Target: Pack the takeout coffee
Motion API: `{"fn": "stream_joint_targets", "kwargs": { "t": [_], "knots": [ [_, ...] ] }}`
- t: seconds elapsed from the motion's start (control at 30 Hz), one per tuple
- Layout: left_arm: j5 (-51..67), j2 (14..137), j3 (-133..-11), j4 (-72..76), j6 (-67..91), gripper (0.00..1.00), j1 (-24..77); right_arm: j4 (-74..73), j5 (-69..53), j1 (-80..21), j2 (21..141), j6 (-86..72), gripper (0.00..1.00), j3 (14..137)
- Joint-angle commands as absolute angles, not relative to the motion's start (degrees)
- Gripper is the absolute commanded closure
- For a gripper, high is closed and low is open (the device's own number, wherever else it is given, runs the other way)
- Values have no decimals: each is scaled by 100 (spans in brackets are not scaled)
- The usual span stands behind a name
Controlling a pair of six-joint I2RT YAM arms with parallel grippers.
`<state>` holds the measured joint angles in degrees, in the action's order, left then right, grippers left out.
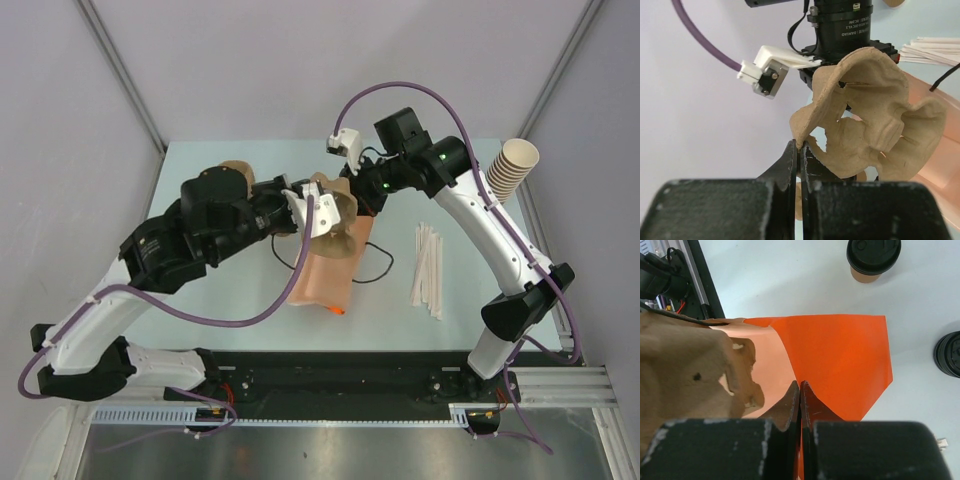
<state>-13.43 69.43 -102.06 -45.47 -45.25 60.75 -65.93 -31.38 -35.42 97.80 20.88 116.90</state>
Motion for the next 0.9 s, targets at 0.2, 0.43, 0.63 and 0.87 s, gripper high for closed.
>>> {"fn": "stream_joint_targets", "kwargs": {
  "t": [0.2,0.43,0.63,0.87],
  "knots": [
    [-1099,6767,-9721,-4588,-4316,100,6100,-6565,-3375,-3560,9861,2030,100,11944],
    [-897,6838,-9229,-4474,-4131,100,6161,-6565,-3366,-3524,9844,2021,100,11865],
    [-975,6891,-8605,-4368,-3982,100,6196,-6513,-3384,-3498,9870,1986,100,11874],
    [-1318,7075,-8140,-3965,-3472,100,6196,-6513,-3454,-3516,9923,1899,100,11865]
  ]
}}
